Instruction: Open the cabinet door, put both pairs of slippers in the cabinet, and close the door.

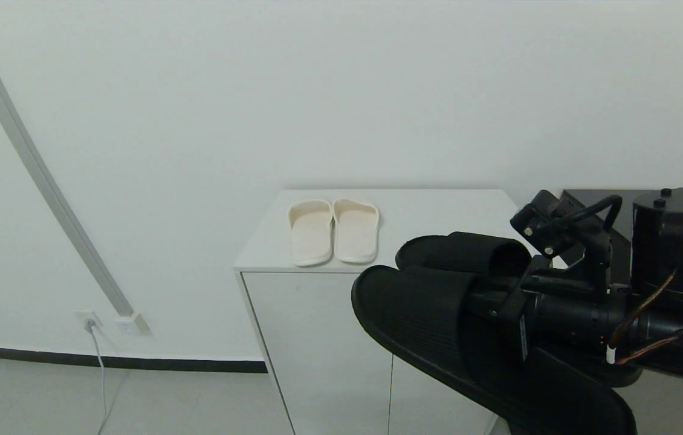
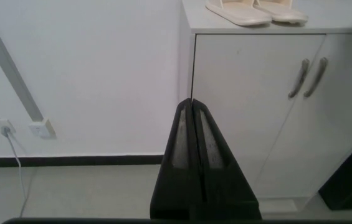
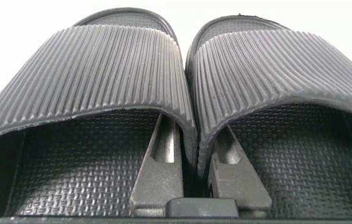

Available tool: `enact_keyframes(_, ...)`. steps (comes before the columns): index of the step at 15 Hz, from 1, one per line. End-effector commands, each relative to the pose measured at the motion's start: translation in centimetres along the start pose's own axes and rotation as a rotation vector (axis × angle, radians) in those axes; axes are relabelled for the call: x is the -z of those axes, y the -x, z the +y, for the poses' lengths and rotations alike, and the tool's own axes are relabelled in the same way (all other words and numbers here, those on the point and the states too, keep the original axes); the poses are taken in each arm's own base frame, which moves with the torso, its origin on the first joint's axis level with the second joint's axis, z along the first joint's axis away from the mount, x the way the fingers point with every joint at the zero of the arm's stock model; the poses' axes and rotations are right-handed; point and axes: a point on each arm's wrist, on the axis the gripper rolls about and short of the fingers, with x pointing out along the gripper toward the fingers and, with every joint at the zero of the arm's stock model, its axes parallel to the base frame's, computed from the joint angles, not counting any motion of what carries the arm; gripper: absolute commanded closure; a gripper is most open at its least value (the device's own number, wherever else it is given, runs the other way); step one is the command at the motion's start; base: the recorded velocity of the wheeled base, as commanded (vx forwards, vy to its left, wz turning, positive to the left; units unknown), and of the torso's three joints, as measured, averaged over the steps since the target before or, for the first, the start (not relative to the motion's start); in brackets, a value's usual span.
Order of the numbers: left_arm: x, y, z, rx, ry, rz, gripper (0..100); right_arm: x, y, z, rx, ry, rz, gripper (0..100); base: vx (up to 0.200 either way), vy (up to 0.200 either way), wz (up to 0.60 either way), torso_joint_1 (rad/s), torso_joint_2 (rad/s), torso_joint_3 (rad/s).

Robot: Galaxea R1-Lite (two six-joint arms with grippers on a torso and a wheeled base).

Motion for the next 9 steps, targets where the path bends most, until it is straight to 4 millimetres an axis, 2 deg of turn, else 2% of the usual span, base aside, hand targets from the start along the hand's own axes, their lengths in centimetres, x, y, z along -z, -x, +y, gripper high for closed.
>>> enact_keyframes(1, 0.00, 0.00, 0.00, 0.000, 0.001, 0.000, 100, 0.18, 0.01, 0.02, 0.001, 0.001, 0.006, 100, -0.200, 0.000, 0.00, 0.002, 0.00, 0.002)
enact_keyframes(2, 0.00, 0.00, 0.00, 0.000, 0.001, 0.000, 100, 0.31, 0.01, 0.06, 0.000, 0.001, 0.010, 100, -0.200, 0.000, 0.00, 0.002, 0.00, 0.007)
enact_keyframes(9, 0.00, 0.00, 0.00, 0.000, 0.001, 0.000, 100, 0.67, -0.17, -0.02, 0.001, -0.001, 0.021, 100, 0.000, 0.000, 0.00, 0.000, 0.00, 0.000)
